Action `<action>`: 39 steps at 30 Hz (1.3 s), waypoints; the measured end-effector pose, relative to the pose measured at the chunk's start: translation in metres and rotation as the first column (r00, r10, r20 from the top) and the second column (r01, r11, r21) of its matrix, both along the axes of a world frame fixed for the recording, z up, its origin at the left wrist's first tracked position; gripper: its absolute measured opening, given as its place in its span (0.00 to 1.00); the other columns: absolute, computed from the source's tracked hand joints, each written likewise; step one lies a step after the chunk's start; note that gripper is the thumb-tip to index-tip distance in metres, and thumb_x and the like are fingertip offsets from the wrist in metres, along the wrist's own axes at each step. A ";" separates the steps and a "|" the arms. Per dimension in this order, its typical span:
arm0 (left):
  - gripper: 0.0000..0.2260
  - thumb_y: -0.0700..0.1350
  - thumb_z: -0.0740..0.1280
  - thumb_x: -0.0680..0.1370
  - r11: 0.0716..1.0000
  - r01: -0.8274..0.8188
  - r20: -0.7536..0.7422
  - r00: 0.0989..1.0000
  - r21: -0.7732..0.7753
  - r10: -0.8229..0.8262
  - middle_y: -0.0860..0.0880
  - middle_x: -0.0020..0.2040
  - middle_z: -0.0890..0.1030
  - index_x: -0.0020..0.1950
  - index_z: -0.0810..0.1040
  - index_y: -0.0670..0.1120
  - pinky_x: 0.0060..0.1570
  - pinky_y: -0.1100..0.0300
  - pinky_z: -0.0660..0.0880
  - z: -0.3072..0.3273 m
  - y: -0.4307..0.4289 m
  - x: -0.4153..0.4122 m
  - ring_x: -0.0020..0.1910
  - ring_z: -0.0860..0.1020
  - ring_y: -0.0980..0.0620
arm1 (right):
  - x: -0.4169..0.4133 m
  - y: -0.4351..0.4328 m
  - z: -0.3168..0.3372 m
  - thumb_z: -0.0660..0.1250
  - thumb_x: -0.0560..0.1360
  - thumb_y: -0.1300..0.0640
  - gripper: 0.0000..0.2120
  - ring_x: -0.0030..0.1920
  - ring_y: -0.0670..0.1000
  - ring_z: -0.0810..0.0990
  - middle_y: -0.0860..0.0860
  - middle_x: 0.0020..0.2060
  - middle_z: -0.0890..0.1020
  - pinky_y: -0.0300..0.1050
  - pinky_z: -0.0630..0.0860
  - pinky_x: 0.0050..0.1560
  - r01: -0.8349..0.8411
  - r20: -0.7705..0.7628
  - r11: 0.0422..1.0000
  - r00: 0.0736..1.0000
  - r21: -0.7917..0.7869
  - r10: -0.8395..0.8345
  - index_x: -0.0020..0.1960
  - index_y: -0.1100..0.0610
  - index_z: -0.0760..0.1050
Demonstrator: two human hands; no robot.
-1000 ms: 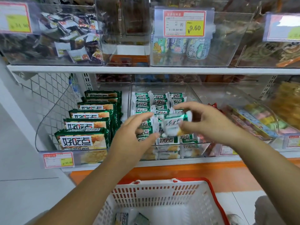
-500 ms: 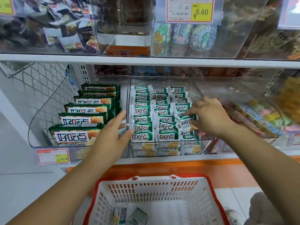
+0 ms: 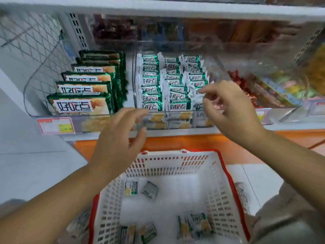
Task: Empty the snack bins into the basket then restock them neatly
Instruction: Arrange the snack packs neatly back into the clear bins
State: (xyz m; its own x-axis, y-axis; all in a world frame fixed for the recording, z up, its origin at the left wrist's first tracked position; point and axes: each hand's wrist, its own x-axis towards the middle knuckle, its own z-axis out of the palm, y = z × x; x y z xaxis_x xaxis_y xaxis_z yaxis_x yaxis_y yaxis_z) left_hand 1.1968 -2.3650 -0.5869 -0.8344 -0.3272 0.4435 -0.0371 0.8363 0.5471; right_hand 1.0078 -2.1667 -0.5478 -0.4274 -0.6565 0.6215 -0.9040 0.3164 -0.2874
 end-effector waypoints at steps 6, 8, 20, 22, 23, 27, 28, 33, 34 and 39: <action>0.21 0.51 0.62 0.81 0.971 0.185 0.686 0.687 0.154 -0.240 0.56 0.75 0.65 0.75 0.64 0.56 0.67 0.61 0.65 -0.131 0.024 0.050 0.72 0.65 0.57 | 0.051 0.061 -0.151 0.63 0.79 0.49 0.13 0.48 0.46 0.78 0.47 0.52 0.79 0.30 0.67 0.45 -0.297 0.590 0.705 0.779 0.644 -0.211 0.62 0.48 0.76; 0.23 0.52 0.63 0.81 0.961 0.151 0.772 0.573 0.230 -0.275 0.53 0.76 0.64 0.76 0.62 0.54 0.67 0.59 0.67 -0.179 0.033 0.061 0.71 0.67 0.54 | 0.060 0.084 -0.209 0.63 0.79 0.47 0.15 0.54 0.48 0.78 0.48 0.54 0.76 0.33 0.67 0.51 -0.350 0.636 0.585 0.659 0.731 -0.402 0.64 0.46 0.74; 0.27 0.51 0.66 0.79 0.904 -0.193 0.912 0.235 0.382 -0.335 0.45 0.74 0.68 0.76 0.64 0.46 0.69 0.54 0.66 -0.322 0.069 0.096 0.71 0.68 0.45 | 0.104 0.101 -0.369 0.59 0.78 0.44 0.31 0.67 0.59 0.66 0.56 0.67 0.70 0.57 0.66 0.66 -0.370 0.423 0.213 0.710 0.904 -0.563 0.77 0.46 0.52; 0.24 0.46 0.64 0.81 0.907 -0.200 0.917 0.232 0.370 -0.323 0.43 0.74 0.67 0.76 0.63 0.45 0.68 0.54 0.66 -0.331 0.070 0.093 0.72 0.67 0.45 | 0.107 0.097 -0.373 0.59 0.77 0.40 0.31 0.67 0.60 0.64 0.57 0.66 0.69 0.58 0.67 0.65 -0.380 0.417 0.186 0.721 0.906 -0.554 0.76 0.47 0.54; 0.23 0.45 0.63 0.81 0.909 -0.195 0.918 0.233 0.367 -0.321 0.43 0.74 0.68 0.76 0.64 0.45 0.68 0.54 0.67 -0.334 0.070 0.092 0.71 0.68 0.44 | 0.109 0.096 -0.374 0.60 0.76 0.39 0.31 0.67 0.59 0.62 0.57 0.66 0.68 0.59 0.67 0.64 -0.389 0.428 0.196 0.701 0.900 -0.571 0.75 0.46 0.56; 0.22 0.46 0.68 0.78 0.927 -0.156 0.933 0.176 0.341 -0.314 0.42 0.66 0.75 0.71 0.70 0.44 0.65 0.52 0.70 -0.345 0.073 0.087 0.63 0.74 0.43 | 0.111 0.089 -0.378 0.65 0.74 0.39 0.26 0.65 0.57 0.64 0.55 0.61 0.69 0.57 0.71 0.59 -0.385 0.424 0.198 0.688 0.901 -0.589 0.67 0.49 0.65; 0.23 0.47 0.69 0.77 0.930 -0.150 0.937 0.158 0.335 -0.312 0.42 0.65 0.74 0.70 0.71 0.45 0.64 0.52 0.70 -0.347 0.074 0.086 0.62 0.74 0.43 | 0.111 0.087 -0.379 0.66 0.74 0.41 0.25 0.63 0.56 0.66 0.54 0.61 0.69 0.56 0.71 0.58 -0.396 0.439 0.211 0.675 0.894 -0.593 0.66 0.50 0.66; 0.23 0.55 0.72 0.73 0.959 -0.025 0.951 0.139 0.282 -0.276 0.44 0.57 0.75 0.64 0.76 0.46 0.57 0.54 0.70 -0.350 0.075 0.082 0.56 0.75 0.45 | 0.112 0.089 -0.377 0.71 0.73 0.53 0.16 0.47 0.54 0.77 0.54 0.50 0.77 0.46 0.74 0.41 -0.382 0.579 0.436 0.482 0.815 -0.658 0.55 0.54 0.68; 0.23 0.56 0.72 0.72 0.961 -0.016 0.951 0.147 0.276 -0.271 0.45 0.57 0.75 0.63 0.76 0.48 0.58 0.53 0.69 -0.351 0.075 0.081 0.56 0.74 0.45 | 0.112 0.091 -0.375 0.71 0.73 0.55 0.14 0.43 0.54 0.78 0.54 0.47 0.78 0.44 0.74 0.37 -0.370 0.609 0.486 0.440 0.792 -0.660 0.53 0.54 0.68; 0.24 0.58 0.73 0.70 0.950 -0.153 0.948 0.212 0.271 -0.236 0.48 0.57 0.79 0.64 0.72 0.55 0.49 0.56 0.73 -0.337 0.074 0.080 0.55 0.75 0.47 | 0.110 0.093 -0.360 0.70 0.74 0.53 0.11 0.38 0.51 0.74 0.51 0.38 0.75 0.41 0.66 0.32 -0.229 0.634 0.605 0.448 0.762 -0.630 0.48 0.52 0.67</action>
